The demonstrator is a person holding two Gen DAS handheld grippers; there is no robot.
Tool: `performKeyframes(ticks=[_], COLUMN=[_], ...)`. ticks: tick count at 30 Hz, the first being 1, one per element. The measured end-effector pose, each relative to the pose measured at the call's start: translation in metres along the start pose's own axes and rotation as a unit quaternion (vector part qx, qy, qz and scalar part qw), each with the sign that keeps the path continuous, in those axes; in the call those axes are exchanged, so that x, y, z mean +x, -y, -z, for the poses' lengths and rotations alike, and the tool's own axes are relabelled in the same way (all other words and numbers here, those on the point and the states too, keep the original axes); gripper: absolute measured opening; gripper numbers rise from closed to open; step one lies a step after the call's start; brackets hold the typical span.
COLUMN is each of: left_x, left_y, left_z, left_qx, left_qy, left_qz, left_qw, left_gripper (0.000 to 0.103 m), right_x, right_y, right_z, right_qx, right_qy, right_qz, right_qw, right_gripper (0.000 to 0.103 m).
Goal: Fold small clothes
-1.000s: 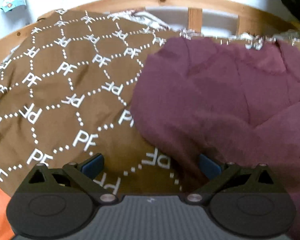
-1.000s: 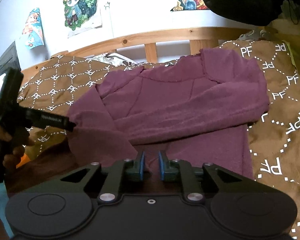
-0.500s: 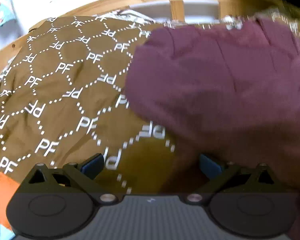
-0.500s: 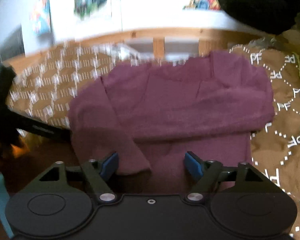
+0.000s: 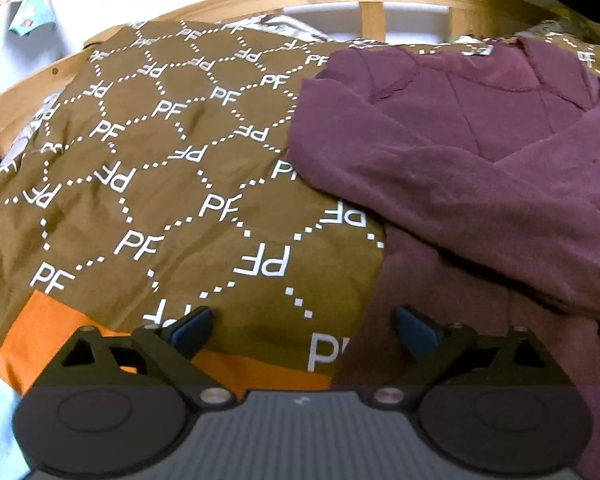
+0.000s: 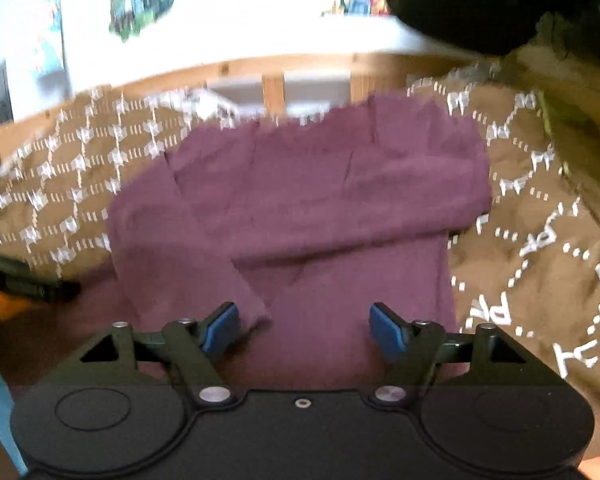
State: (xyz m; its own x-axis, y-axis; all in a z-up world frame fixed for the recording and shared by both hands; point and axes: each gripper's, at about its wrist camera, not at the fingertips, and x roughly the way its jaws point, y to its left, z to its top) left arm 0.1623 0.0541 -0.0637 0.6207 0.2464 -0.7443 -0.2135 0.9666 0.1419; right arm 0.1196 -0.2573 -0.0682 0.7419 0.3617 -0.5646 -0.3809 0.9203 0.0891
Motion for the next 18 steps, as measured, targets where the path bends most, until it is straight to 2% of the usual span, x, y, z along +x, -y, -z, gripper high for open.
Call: performKeyframes(ticks=[3,4,6,7,9,12,13,18], left_x=[-0.009,-0.011,-0.013,-0.014,-0.014,-0.013,-0.014,-0.019], left_y=[0.002,0.003,0.004,0.004,0.002,-0.002,-0.004,-0.011], left_z=[0.004,0.005,0.006,0.006,0.008,0.009,0.010,0.010], left_qx=[0.029,0.037,0.043,0.042,0.034,0.017,0.012,0.000], left_qy=[0.018,0.021,0.025,0.025,0.023,0.019,0.018,0.023], left_qz=[0.004,0.005,0.009,0.009,0.012,0.020,0.024,0.034], left_qw=[0.9994,0.9991,0.9987,0.9988,0.9991,0.9995,0.9995,0.9992], left_gripper=[0.096,0.096,0.096,0.096,0.096,0.096,0.096,0.096], right_x=[0.005,0.010,0.026,0.034,0.051,0.060,0.060,0.036], right_y=[-0.001,-0.001,-0.005,-0.008,-0.014,-0.019,-0.022,-0.024], right_z=[-0.011,-0.014,-0.018,-0.018,-0.017,-0.018,-0.020,-0.044], right_qx=[0.024,0.036,0.046,0.042,0.030,0.034,0.028,-0.006], right_qy=[-0.003,-0.009,-0.029,-0.042,-0.074,-0.082,-0.079,-0.029], right_qz=[-0.028,-0.041,-0.063,-0.064,-0.065,-0.060,-0.059,-0.051], right_qw=[0.999,0.998,0.997,0.996,0.995,0.994,0.995,0.998], right_gripper=[0.063,0.057,0.051,0.050,0.041,0.019,0.006,0.005])
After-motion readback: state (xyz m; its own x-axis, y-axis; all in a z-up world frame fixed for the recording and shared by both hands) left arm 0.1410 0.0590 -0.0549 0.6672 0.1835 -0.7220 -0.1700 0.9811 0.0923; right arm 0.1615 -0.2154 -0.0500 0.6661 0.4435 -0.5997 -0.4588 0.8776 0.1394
